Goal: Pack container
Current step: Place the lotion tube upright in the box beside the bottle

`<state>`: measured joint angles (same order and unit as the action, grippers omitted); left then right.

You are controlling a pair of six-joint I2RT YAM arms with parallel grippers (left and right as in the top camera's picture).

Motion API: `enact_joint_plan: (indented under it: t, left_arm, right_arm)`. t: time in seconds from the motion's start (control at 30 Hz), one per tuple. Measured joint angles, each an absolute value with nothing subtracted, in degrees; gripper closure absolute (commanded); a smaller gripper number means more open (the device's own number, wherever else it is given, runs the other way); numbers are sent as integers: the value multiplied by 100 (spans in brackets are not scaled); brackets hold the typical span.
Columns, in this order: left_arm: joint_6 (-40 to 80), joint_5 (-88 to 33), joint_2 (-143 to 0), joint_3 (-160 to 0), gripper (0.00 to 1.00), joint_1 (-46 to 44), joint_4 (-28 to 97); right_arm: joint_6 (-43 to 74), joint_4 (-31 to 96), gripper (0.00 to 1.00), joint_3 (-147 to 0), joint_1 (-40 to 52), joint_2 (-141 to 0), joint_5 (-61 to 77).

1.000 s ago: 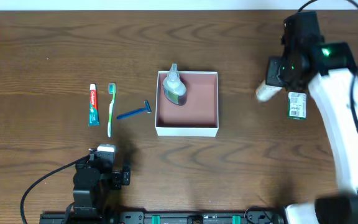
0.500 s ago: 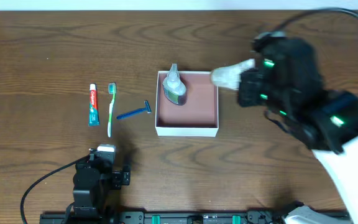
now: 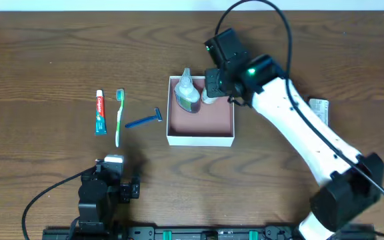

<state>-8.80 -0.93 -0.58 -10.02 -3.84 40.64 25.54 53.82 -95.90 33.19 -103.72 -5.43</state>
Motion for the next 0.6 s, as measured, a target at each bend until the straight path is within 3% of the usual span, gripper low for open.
enact_joint_plan:
  t: [0.1,0.23,0.33,0.47,0.6]
  left_arm:
    - [-882,-93,-58,-1002,2,-384,4064]
    - [-882,-95,-58,-1002,2,-384,4064]
    - [-882,-93,-58,-1002,2,-384,4062]
    - [-882,-95,-58,-1002,2,-384,4062]
    - [-882,-93,-58,-1002,2,-384,4062]
  right_arm:
    - [2569,5328,95,-9588,3319,-10519,-550]
    - [2628,5223,48,-9588,3319,-10556,-530]
    - [2635,5225,22,-9588,3319,-10525,-519]
    - [2591,5509,9,-9588,3312,-10420,-515]
    - [2571,5789,6,-9588,3214,-9963,-508]
